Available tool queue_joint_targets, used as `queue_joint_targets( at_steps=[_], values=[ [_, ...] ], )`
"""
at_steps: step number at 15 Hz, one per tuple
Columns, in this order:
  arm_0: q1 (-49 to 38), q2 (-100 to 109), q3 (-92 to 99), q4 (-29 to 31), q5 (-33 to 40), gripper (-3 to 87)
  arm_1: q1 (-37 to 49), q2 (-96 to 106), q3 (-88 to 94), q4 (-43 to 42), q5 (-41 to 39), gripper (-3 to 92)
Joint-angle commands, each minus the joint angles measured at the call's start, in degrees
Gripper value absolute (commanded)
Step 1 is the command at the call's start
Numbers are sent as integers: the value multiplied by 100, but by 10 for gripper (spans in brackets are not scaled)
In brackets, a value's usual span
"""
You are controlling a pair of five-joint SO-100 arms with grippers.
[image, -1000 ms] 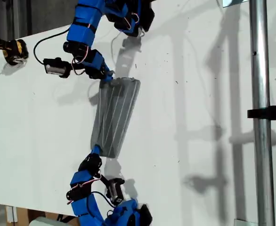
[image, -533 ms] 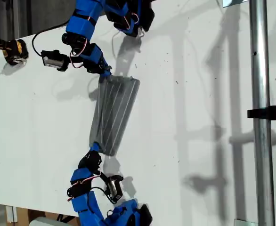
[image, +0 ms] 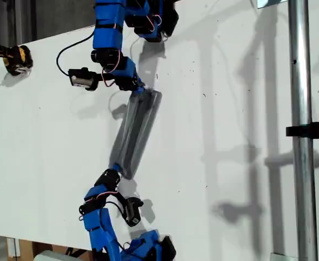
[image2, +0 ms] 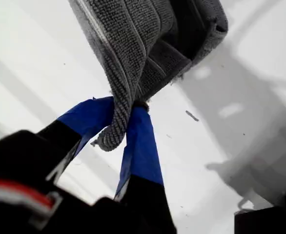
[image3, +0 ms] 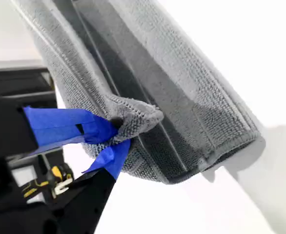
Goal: Grasp corners of a towel and fold twice.
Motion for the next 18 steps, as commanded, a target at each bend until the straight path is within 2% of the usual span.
queue_joint_targets(
  at_steps=[1, 12, 14, 15, 16, 17, 18],
  values=[
    [-290, -211, -352, 211, 79, -15, -255, -343, -9, -202, 132, -1],
    [308, -1151, -404, 1063, -141, -13, -694, -2435, -141, -1187, 422, -1],
    [396, -1266, -404, 1195, -255, 25, -747, -2654, -229, -1292, 501, -1],
    [396, -1187, -413, 1354, -316, 81, -765, -2654, -281, -1248, 501, 8],
    [404, -984, -413, 1521, -360, 152, -791, -2558, -483, -940, 527, 120],
    [360, -712, -448, 1714, -404, 266, -800, -2399, -800, -448, 527, 206],
    [281, -457, -545, 1951, -431, 258, -773, -2197, -1151, 132, 527, 245]
  ],
)
